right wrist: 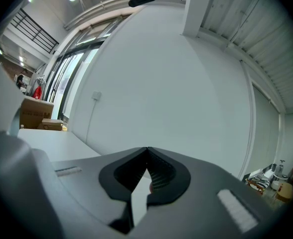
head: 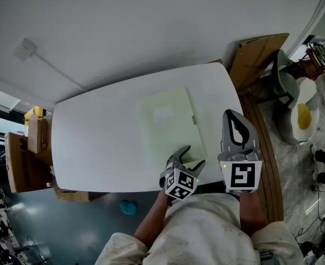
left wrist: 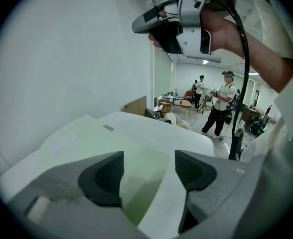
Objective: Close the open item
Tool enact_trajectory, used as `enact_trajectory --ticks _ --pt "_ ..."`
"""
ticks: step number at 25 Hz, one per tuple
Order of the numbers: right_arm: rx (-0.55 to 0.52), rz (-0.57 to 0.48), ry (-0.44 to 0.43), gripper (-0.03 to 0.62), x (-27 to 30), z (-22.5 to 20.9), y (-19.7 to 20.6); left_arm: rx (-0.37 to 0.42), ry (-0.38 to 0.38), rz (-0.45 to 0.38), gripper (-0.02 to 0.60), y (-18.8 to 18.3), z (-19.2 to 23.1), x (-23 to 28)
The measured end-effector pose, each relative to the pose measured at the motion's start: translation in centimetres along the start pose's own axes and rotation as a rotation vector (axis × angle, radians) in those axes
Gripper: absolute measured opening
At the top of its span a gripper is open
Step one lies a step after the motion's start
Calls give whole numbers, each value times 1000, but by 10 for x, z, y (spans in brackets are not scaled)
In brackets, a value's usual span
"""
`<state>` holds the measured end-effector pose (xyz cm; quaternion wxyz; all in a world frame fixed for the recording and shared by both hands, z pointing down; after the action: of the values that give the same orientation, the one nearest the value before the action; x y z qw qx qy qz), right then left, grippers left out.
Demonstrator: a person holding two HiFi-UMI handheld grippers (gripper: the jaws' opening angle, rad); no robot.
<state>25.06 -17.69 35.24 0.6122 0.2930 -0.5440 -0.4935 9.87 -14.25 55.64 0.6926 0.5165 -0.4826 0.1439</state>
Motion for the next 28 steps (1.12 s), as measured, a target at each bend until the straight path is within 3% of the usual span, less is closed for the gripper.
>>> enact_trajectory --ticks 3,11,19,28 --pt "0 9 0 2 3 1 2 -52 14 -20 324 2 3 2" --pt "11 68 -62 2 19 11 14 -284 33 -115 324 5 24 1" --pt "-9 86 -81 2 39 20 23 -325 -2 -124 324 7 27 6" --pt "25 170 -175 2 70 31 46 -347 -33 -131 322 7 28 9"
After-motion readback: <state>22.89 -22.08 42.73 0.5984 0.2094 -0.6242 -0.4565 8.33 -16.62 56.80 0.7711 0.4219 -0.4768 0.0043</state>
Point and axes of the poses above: the fingertips, and each gripper's own axes: x forward along the fingers, z to its left, y out of its underside, the point moved 10 cm from there along -x, backward along the fingers, and after that the axes turned 15 degrees about z, right-handed, at the moved point
